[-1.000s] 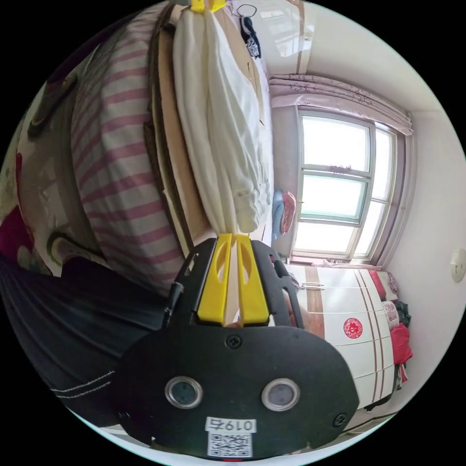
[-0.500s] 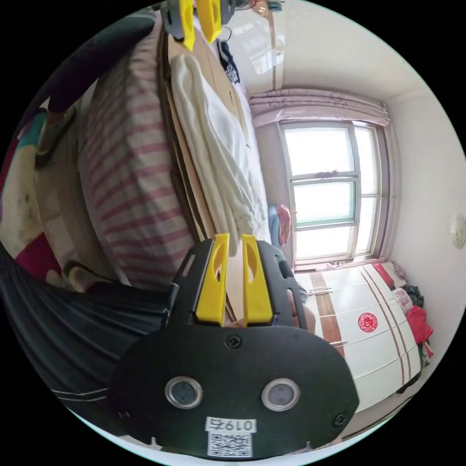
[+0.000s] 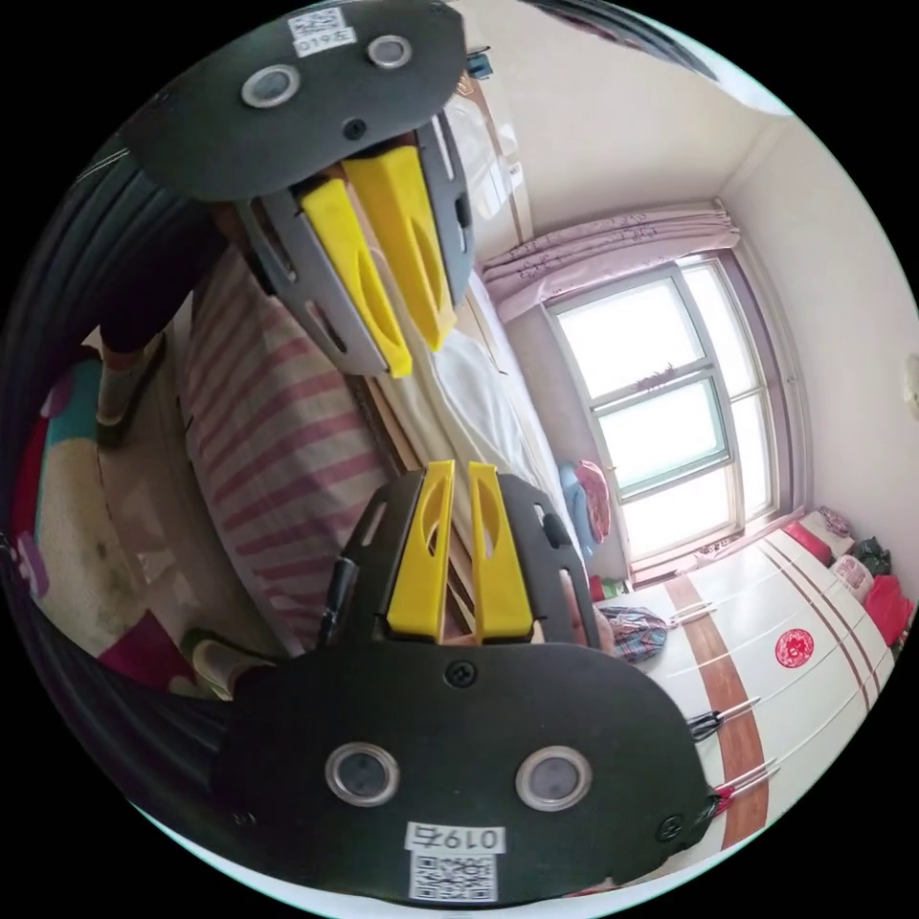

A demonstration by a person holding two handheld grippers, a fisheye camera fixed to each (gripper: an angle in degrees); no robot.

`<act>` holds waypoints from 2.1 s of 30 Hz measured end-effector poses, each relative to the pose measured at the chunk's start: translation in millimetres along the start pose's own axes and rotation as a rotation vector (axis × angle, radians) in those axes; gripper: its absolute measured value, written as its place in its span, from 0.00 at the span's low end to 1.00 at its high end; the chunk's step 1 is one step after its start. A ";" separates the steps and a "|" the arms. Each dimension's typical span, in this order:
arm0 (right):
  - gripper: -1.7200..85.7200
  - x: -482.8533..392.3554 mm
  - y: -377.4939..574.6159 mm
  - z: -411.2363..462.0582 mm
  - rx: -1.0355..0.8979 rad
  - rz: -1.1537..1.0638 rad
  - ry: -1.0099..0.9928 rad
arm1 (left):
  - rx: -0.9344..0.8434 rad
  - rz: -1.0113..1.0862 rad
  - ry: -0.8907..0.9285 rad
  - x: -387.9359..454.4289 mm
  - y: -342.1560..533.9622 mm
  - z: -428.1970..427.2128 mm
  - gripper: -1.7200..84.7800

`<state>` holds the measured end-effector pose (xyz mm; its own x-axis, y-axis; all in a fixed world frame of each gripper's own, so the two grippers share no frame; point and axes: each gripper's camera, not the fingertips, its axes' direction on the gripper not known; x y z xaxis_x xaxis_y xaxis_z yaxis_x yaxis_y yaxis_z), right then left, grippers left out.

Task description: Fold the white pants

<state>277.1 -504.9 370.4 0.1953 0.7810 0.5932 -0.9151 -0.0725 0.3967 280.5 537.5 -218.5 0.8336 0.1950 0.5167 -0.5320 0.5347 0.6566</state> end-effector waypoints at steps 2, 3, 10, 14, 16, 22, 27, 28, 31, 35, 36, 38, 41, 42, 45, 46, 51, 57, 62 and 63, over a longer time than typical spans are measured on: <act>0.09 8.6 6.1 6.5 0.014 -0.012 -0.034 | 0.014 0.019 0.060 -1.4 -2.7 4.0 0.04; 0.09 11.4 7.6 8.6 0.013 -0.009 -0.042 | 0.008 0.038 0.112 -1.7 -3.7 8.7 0.04; 0.09 38.2 24.0 22.2 0.006 0.073 -0.101 | -0.009 0.000 0.137 -10.4 -2.2 22.5 0.03; 0.08 41.7 27.7 24.7 0.009 0.064 -0.110 | -0.004 -0.023 0.152 -18.5 -1.1 22.0 0.03; 0.08 42.5 28.7 25.6 0.006 0.058 -0.109 | 0.003 -0.034 0.165 -22.9 -1.0 20.9 0.03; 0.08 46.8 28.6 23.6 0.021 0.051 -0.105 | -0.031 0.018 0.141 -22.1 -3.7 28.9 0.03; 0.09 48.5 24.2 25.4 0.009 0.035 -0.095 | -0.009 -0.052 0.200 -39.7 -2.0 26.4 0.03; 0.09 48.1 22.5 25.6 0.006 0.025 -0.099 | -0.007 -0.061 0.210 -42.0 -1.3 26.2 0.03; 0.08 45.4 18.0 23.9 0.003 0.010 -0.074 | 0.006 -0.089 0.220 -49.9 2.4 23.2 0.03; 0.02 45.6 12.1 26.1 -0.024 0.010 -0.038 | 0.020 -0.087 0.215 -53.1 4.0 16.8 0.03; 0.02 46.5 11.6 24.8 -0.021 0.014 -0.037 | 0.019 -0.083 0.215 -52.3 3.8 15.5 0.04; 0.01 49.0 10.5 19.9 -0.011 0.024 -0.041 | 0.021 -0.078 0.206 -49.9 3.1 12.8 0.05; 0.01 48.7 8.4 15.9 -0.009 0.023 -0.043 | 0.070 -0.016 0.178 -40.4 -0.3 2.6 0.07; 0.01 48.9 7.9 14.7 -0.007 0.024 -0.041 | 0.072 0.003 0.159 -37.2 -3.0 1.1 0.07; 0.01 51.1 5.7 11.3 0.001 0.039 -0.046 | 0.033 0.025 0.133 -32.3 -10.1 8.5 0.07; 0.01 52.3 4.5 10.3 0.000 0.045 -0.052 | 0.022 0.013 0.129 -32.6 -11.2 10.9 0.06; 0.01 52.9 0.4 5.7 0.011 0.053 -0.053 | -0.002 0.015 0.150 -28.5 -16.3 17.8 0.04; 0.01 52.5 -5.2 -0.4 0.005 0.032 -0.078 | 0.028 -0.025 0.200 -28.9 -14.1 13.5 0.03; 0.01 25.5 -17.2 1.4 -0.024 -0.067 -0.004 | 0.008 0.013 0.208 -16.8 -13.3 23.2 0.03; 0.01 23.1 -18.1 1.4 -0.026 -0.072 0.016 | 0.017 -0.002 0.209 -18.4 -13.4 21.8 0.03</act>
<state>298.7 -486.4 378.0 0.2557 0.7934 0.5524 -0.9076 0.0003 0.4198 269.0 508.9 -224.8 0.8464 0.3614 0.3912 -0.5312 0.5218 0.6675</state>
